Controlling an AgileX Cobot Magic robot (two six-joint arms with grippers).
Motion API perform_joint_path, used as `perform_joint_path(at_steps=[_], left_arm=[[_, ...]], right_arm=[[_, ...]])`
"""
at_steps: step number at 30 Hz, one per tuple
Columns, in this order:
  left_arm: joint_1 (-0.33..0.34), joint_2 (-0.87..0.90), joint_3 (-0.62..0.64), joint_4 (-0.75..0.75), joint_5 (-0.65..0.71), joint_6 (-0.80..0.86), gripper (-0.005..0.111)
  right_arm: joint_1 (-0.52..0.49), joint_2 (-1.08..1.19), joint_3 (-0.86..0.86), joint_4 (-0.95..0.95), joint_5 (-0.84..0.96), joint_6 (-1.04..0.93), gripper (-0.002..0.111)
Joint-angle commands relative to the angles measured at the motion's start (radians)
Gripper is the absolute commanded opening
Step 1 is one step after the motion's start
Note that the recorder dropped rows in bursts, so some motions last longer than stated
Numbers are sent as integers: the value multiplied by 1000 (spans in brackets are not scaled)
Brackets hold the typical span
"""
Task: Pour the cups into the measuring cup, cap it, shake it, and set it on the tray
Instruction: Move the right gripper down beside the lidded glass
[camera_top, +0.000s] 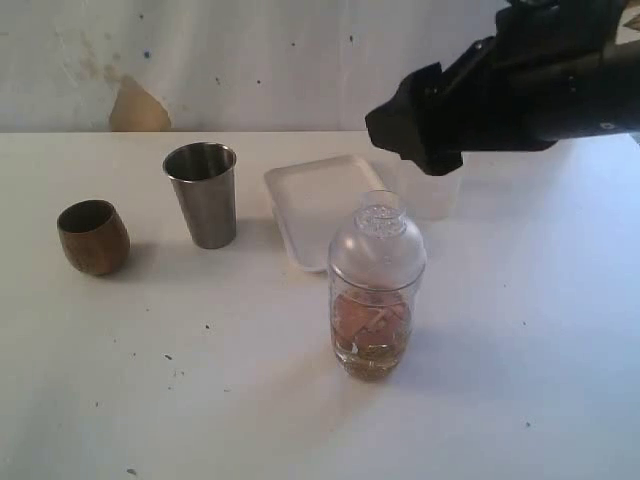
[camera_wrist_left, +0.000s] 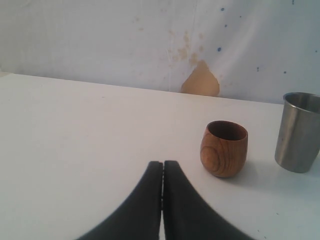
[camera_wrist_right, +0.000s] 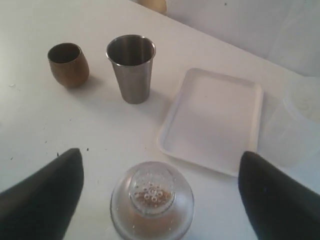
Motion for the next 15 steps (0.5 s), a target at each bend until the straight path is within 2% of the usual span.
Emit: perform_joint_path(at_steps=[1,7,12,14,15], left_arm=[[1,-5,5,-3,-14,-1,1],[1,-5,5,-3,-14,-1,1],[1,-5,5,-3,-14,-1,1],[1,-5,5,-3,-14,-1,1],[1,-5,5,-3,-14,-1,1]], right_arm=[[-3,-79,42,-4,19,-11,82],[-1,-185,240,75,-211,-14,82],[-1,-182,269,75,-297,-18,83],[-1,-178,269,78,-313,-5,91],[-1,-178,269,78,-313,0,98]])
